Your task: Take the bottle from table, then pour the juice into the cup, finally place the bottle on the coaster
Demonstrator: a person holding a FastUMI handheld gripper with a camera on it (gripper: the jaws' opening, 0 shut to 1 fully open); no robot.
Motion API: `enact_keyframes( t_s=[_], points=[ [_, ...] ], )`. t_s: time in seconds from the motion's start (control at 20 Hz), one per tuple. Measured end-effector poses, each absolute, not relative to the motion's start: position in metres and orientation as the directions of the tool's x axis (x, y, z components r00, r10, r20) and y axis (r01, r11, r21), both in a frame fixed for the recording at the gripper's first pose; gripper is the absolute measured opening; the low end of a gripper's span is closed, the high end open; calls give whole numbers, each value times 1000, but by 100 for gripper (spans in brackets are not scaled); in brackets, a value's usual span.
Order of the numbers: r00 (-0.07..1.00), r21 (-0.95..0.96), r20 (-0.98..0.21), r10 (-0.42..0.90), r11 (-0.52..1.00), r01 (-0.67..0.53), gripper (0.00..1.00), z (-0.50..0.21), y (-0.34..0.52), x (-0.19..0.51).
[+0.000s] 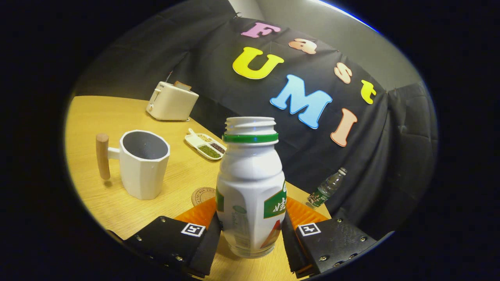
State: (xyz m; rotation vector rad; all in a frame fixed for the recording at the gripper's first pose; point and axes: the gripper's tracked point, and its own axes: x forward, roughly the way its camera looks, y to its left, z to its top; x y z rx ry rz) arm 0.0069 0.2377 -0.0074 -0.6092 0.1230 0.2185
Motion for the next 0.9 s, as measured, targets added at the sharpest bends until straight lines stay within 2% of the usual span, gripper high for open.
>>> enact_keyframes(
  t_s=[0.9],
  points=[
    [961,-723,-228,156,635,-274,72,-15,248,16]
  ],
)
